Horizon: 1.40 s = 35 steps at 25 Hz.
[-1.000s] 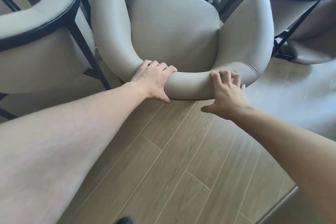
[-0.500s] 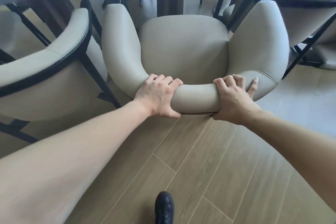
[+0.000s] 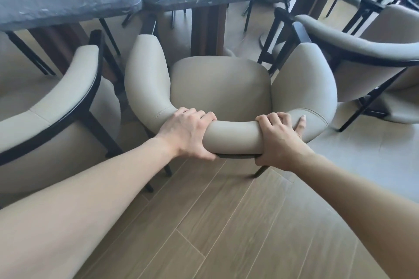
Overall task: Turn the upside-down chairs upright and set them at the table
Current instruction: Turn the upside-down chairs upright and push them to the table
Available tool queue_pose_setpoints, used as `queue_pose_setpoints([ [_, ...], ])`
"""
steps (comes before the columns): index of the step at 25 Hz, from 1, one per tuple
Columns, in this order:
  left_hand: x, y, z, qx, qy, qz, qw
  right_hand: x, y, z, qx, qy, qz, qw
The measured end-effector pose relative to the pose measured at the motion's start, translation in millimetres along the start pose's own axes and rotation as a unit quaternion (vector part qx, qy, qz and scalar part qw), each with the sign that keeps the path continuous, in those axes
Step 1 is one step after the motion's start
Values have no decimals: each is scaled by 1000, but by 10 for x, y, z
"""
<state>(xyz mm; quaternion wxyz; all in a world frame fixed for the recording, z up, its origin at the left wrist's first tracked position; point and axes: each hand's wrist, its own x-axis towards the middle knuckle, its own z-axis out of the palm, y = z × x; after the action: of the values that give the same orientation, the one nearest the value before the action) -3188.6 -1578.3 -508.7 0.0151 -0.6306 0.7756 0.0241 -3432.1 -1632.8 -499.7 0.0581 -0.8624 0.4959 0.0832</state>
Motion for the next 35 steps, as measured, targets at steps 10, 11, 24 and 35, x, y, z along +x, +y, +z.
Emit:
queue_pose_setpoints([
  [10,476,-288,-139,-38,-29,0,999,539,102,-207,6,-35,2,999],
  [11,517,-312,-146,-41,-31,-1,999,591,116,-217,8,-39,3,999],
  [24,957,-493,-288,-105,-128,-43,985,1102,413,-389,-78,-71,-106,989],
  [35,995,-1205,-375,-11,-257,42,965,1299,660,-461,-67,-80,-252,962],
])
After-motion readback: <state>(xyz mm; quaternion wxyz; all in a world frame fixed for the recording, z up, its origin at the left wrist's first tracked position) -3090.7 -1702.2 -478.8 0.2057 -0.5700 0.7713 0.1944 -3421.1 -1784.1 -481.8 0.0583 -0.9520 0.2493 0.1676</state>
